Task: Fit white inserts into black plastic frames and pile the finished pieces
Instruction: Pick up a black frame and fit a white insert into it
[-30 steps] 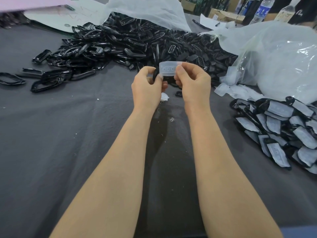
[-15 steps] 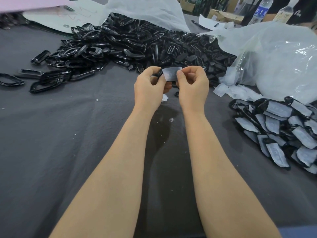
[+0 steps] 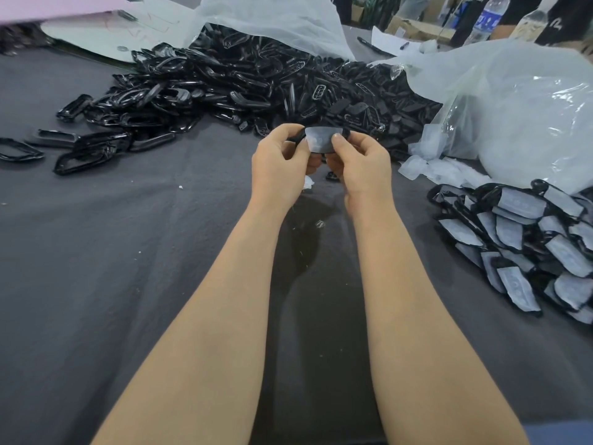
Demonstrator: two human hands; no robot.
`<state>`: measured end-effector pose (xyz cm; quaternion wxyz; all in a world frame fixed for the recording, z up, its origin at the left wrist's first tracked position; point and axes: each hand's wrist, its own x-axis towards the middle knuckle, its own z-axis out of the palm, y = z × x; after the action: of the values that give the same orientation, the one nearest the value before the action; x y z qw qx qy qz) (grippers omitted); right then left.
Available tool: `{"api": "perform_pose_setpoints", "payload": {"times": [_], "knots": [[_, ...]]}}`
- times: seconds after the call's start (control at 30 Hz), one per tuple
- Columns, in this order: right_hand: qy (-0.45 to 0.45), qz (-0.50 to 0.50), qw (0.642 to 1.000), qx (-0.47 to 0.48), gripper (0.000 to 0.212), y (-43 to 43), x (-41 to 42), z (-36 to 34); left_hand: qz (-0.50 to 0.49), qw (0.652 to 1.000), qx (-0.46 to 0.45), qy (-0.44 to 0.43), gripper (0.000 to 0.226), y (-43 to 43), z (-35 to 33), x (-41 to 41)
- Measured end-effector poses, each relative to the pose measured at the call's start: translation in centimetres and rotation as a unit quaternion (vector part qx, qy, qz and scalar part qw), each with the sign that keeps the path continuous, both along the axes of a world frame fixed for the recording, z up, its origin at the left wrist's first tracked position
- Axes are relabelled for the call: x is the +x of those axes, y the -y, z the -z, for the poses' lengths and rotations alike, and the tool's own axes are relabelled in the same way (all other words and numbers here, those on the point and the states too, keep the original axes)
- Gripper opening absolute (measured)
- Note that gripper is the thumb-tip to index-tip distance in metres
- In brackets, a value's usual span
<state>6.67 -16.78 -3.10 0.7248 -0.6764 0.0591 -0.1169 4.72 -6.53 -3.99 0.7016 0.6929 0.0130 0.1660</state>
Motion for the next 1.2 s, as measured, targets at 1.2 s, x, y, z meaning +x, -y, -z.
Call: {"api": "perform_pose_setpoints", "payload": {"times": [1.2], "knots": [[0.011, 0.006, 0.996, -0.094, 0.007, -0.33, -0.27, 0.12, -0.039, 0.997, 0.061, -0.024, 0.012, 0.08, 0.2, -0.01]]}}
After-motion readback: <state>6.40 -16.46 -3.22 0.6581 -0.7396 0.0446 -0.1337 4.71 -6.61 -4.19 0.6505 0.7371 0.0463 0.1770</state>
